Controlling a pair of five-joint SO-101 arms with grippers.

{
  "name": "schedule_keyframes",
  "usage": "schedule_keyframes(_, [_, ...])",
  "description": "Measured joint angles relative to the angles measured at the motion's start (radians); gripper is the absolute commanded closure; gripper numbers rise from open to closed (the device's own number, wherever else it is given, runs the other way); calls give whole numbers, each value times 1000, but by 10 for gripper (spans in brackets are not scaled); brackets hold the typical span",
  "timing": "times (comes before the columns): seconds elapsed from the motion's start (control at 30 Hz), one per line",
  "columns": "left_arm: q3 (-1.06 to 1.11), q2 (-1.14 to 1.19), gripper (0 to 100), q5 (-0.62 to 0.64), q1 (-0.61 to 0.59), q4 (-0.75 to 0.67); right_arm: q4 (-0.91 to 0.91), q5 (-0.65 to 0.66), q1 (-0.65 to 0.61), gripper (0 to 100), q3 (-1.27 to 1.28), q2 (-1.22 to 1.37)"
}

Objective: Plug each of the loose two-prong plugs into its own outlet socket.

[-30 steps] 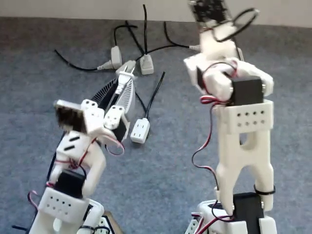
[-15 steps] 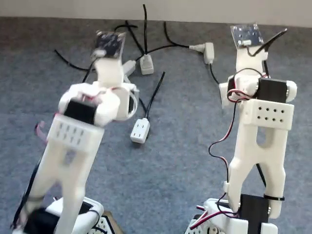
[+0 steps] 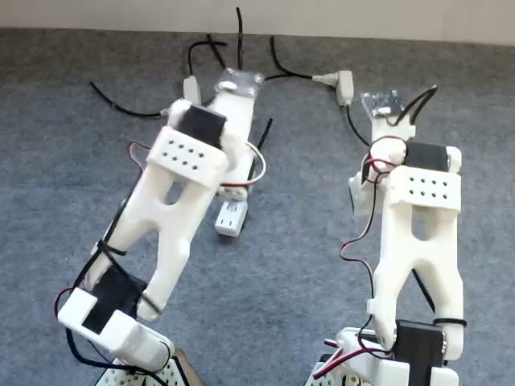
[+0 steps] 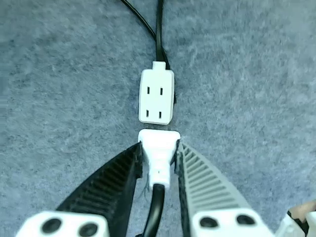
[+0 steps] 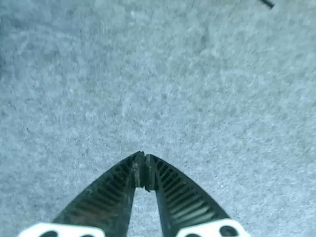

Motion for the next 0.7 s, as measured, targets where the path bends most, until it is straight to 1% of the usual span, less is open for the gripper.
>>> schedule_keyframes(0.13, [84,11,992,0,-8,-60,-8,0,0,991,48,0])
schedule_keyframes(0.3, [255,-12,992,0,-11,-210,-48,0,5,991,121,0])
schedule_keyframes(0.47, [508,-169,992,2,-12,-428,-110,0,2,991,166,-2])
schedule_keyframes(0.57, [657,-273,990,2,-12,-560,-118,0,2,991,173,-2])
schedule_keyframes(0.63, [713,-302,990,2,-34,-609,-120,0,2,991,173,-2])
schedule_keyframes(0.7, [726,-302,990,15,-61,-623,-120,0,2,991,173,-2])
